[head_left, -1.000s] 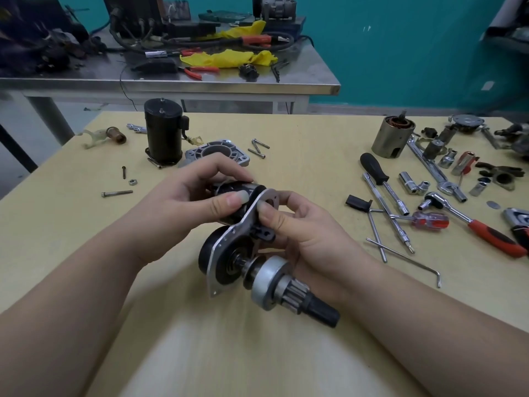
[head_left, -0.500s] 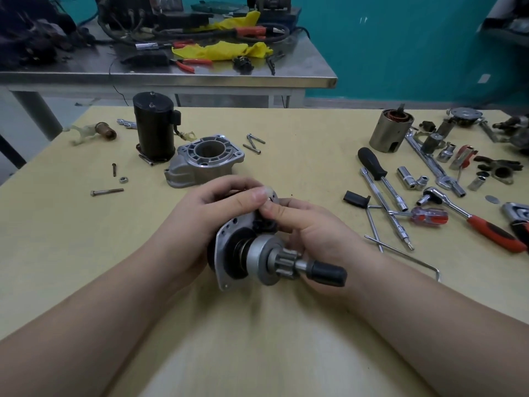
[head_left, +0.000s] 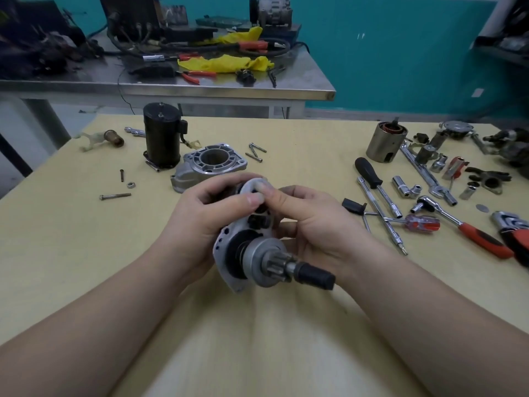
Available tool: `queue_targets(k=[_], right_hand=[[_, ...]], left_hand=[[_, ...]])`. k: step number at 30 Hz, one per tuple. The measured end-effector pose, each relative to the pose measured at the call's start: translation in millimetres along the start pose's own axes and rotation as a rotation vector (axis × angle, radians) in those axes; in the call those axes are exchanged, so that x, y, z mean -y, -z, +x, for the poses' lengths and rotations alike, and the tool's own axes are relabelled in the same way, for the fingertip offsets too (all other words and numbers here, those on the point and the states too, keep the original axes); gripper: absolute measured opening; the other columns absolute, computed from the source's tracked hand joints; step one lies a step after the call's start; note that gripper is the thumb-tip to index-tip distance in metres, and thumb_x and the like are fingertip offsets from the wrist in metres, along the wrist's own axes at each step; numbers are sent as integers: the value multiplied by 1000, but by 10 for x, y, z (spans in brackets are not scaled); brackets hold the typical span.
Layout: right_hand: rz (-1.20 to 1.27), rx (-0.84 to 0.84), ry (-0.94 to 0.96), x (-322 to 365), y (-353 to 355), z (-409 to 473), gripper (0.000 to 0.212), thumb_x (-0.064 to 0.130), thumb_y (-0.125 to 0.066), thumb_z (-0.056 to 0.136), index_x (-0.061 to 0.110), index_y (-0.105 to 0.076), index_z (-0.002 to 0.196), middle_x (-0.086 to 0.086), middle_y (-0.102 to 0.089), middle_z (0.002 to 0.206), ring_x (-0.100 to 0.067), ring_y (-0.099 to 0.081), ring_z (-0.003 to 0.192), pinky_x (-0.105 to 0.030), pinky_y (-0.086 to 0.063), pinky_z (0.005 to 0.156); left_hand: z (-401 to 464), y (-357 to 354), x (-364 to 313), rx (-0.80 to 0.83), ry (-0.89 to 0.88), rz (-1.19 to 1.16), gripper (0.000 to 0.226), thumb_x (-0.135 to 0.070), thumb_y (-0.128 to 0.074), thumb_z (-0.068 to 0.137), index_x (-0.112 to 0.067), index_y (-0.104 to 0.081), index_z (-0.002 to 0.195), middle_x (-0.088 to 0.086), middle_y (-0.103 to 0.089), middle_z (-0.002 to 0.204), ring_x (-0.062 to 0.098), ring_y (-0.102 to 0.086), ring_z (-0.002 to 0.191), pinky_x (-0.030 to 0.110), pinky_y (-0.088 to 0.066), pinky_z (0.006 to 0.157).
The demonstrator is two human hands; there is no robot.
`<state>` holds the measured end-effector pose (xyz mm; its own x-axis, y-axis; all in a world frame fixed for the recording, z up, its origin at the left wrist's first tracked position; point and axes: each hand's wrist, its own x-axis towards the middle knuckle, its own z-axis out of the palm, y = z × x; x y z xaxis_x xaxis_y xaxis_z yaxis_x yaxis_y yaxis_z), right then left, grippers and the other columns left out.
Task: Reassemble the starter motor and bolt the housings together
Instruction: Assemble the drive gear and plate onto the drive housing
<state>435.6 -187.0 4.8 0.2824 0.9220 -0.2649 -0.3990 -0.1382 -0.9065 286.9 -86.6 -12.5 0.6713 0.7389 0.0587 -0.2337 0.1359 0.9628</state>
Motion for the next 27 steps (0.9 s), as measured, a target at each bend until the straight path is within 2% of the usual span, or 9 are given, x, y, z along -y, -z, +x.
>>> queue_targets(k=[3, 5, 7, 9, 12, 15, 17, 21, 27], right_hand=[[85, -51, 131, -55, -30, -28, 23, 29, -80, 91, 11, -68, 101, -12, -68, 86, -28, -69, 73, -41, -59, 64], [-15, -76, 319, -190, -52, -70, 8, 17, -68, 101, 15, -71, 108, -11, -75, 99, -24, -74, 85, -36, -61, 72], [-170, -40, 544, -329, -55, -114, 34, 0, -58, 98, 22, -71, 119, -2, -76, 116, -16, -73, 109, -28, -59, 88], [-357, 91, 713, -407, -21, -133, 66, -11, -49, 83, 26, -61, 137, 7, -68, 135, -16, -61, 133, -29, -51, 106], [-764, 230, 833, -351, 34, -52, 91, 1, -65, 79, 33, -33, 159, 12, -38, 164, -16, -33, 156, -40, -32, 126], [-838, 212, 792, -263, 49, 54, 102, 27, -93, 75, 43, -35, 158, 17, -18, 171, -12, -21, 160, -47, -32, 125], [-818, 168, 815, -298, 17, 90, 106, 28, -100, 67, 39, -42, 155, 12, -24, 170, -13, -28, 158, -47, -37, 122], [-795, 2, 976, -415, -29, 119, 99, 26, -101, 64, 29, -51, 149, 5, -38, 158, -20, -44, 149, -39, -45, 118], [-705, -9, 1057, -392, -40, 87, 101, 44, -94, 67, 7, -51, 151, -1, -46, 155, -23, -48, 147, -43, -43, 119]], left_hand=[[22, 41, -37, -139, -56, -60, 28, -14, -79, 79, -16, -84, 107, 16, -80, 107, 32, -78, 91, 39, -65, 74], [37, 51, -59, -231, -96, -105, 26, -15, -79, 80, -16, -85, 104, 15, -79, 105, 30, -77, 89, 38, -64, 74], [46, 46, -71, -283, -119, -150, 29, -16, -77, 81, -11, -82, 110, 15, -78, 102, 28, -76, 85, 36, -63, 72], [57, 52, -80, -306, -120, -200, 41, -18, -75, 83, -3, -76, 121, 18, -76, 105, 30, -74, 87, 36, -61, 74], [71, 66, -87, -257, -46, -292, 54, -23, -73, 87, 3, -66, 133, 23, -72, 119, 34, -70, 101, 43, -58, 87], [34, 22, -61, -129, 95, -382, 43, -25, -74, 91, -4, -68, 129, 15, -69, 113, 29, -68, 100, 44, -53, 92], [9, -20, -22, -76, 150, -397, 35, -26, -74, 94, -8, -70, 124, 7, -73, 107, 22, -73, 97, 36, -57, 88], [-4, -50, 8, -93, 80, -191, 21, -28, -65, 103, -14, -72, 118, 0, -81, 99, 15, -79, 90, 29, -65, 73], [-31, -56, 6, -27, 77, -124, 24, -40, -76, 89, -25, -77, 107, -7, -83, 98, 9, -81, 89, 24, -63, 68]])
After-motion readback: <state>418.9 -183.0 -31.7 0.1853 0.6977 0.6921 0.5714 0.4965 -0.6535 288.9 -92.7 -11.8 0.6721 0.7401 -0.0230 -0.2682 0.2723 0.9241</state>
